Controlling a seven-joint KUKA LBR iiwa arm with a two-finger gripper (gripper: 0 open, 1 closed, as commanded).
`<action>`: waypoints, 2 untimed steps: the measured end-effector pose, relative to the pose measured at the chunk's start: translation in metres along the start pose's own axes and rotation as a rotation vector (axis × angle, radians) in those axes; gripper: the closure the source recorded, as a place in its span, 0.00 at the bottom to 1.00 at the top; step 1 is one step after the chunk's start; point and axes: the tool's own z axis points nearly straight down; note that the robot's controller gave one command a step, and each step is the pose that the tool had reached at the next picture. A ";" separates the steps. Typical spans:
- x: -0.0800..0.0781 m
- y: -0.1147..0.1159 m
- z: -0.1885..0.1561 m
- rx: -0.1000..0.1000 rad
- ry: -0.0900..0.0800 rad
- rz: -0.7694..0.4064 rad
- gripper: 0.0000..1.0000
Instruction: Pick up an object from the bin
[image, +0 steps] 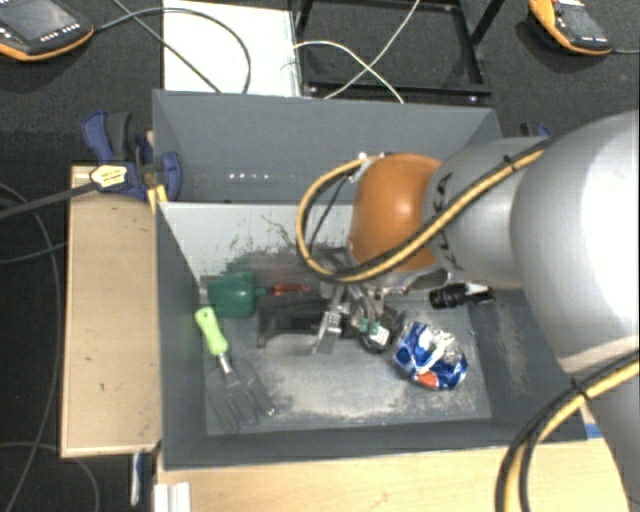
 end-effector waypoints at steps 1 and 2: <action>0.002 0.028 -0.036 0.007 0.005 -0.186 0.00; 0.013 0.032 -0.021 -0.001 0.000 0.043 0.00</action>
Offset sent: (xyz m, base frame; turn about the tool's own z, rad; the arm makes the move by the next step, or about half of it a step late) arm -0.0071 0.0341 0.0207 0.0444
